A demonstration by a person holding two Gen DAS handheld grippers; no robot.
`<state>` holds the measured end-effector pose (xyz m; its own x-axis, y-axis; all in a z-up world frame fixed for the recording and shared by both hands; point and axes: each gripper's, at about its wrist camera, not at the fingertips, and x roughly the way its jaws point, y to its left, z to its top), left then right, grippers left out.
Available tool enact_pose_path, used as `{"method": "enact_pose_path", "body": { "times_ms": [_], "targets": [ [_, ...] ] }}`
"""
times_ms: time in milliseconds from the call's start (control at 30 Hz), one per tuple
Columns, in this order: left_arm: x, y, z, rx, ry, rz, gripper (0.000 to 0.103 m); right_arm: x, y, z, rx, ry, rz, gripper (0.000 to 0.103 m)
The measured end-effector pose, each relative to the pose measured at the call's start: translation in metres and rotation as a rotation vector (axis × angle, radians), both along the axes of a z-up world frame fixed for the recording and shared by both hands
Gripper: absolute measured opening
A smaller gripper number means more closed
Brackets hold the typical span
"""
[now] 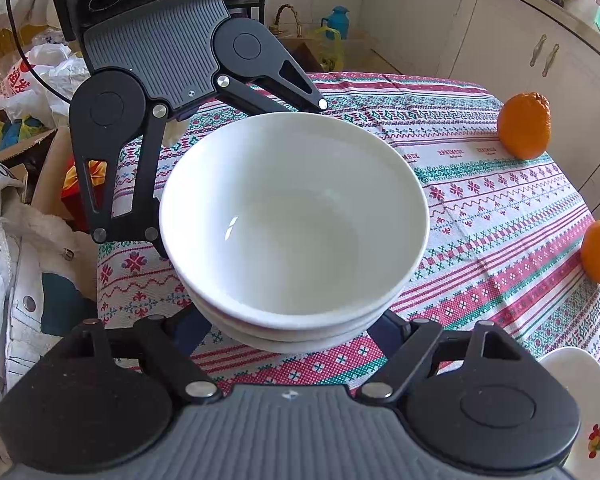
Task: Organize plates and bowls
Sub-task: 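Lift the bowl stack with the left tool while the right tool lifts it over the plates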
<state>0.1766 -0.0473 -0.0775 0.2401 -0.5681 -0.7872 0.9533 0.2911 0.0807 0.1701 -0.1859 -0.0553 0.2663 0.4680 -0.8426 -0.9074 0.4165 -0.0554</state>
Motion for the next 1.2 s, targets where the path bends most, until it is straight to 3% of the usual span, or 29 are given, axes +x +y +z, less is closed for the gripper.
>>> {"method": "enact_pose_path", "body": {
  "times_ms": [567,833,1200],
  "targets": [
    [-0.005,-0.022,0.02,-0.012,-0.018,0.009,0.082,0.004,-0.02,0.016,0.015,0.02,-0.013,0.086],
    [0.006,-0.065,0.039,-0.032,-0.052,-0.023,0.082,0.008,-0.064,0.038,0.016,-0.018,-0.043,0.086],
    [0.056,-0.142,0.044,-0.048,-0.1,-0.115,0.082,0.037,-0.139,0.046,-0.01,-0.07,-0.157,0.086]
  ]
}}
